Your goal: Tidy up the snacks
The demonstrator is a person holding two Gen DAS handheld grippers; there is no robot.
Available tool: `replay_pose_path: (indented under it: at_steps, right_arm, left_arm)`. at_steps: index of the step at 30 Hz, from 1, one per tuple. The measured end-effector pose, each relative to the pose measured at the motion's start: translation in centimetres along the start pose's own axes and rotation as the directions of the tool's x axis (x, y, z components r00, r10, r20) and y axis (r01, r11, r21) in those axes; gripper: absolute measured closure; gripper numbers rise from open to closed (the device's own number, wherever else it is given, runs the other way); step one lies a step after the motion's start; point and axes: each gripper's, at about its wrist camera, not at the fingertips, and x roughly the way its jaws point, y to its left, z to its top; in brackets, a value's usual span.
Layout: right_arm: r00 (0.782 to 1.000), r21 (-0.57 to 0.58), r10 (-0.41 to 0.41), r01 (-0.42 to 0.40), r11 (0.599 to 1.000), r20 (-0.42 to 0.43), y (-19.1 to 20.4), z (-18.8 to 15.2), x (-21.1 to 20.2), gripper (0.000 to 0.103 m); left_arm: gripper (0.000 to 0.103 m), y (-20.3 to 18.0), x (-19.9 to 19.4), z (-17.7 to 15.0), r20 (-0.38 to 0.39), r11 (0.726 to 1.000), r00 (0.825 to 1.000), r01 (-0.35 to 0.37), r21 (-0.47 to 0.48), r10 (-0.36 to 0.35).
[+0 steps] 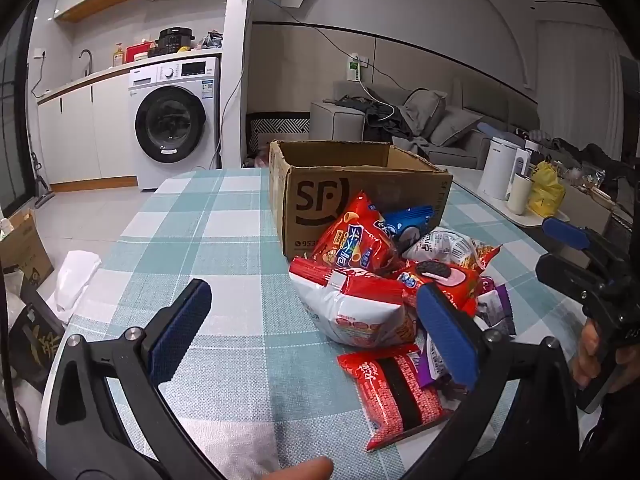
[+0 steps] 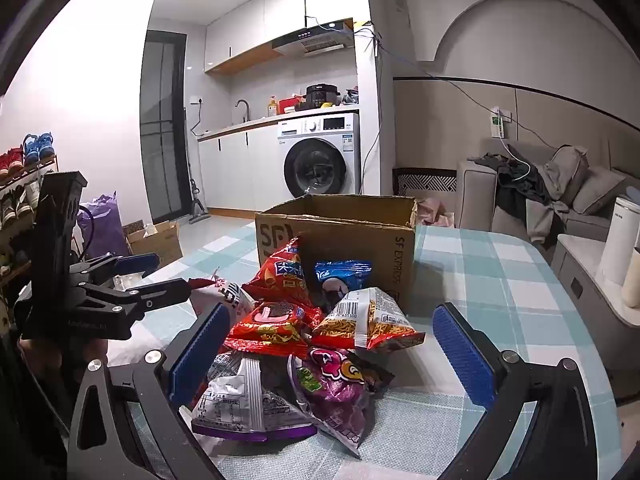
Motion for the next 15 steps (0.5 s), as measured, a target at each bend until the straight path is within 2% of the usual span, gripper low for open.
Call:
replay_pose_path:
  at_steps: [15]
  right_arm:
    - [1.0,0.001,0.0,0.0,1.0,-0.004,0.12,-0.02,-0.09,0.0]
  left_arm:
    - [0.001,-0.01,0.02,0.01,-0.002,1.0,1.0,-0.005,0.007,0.005]
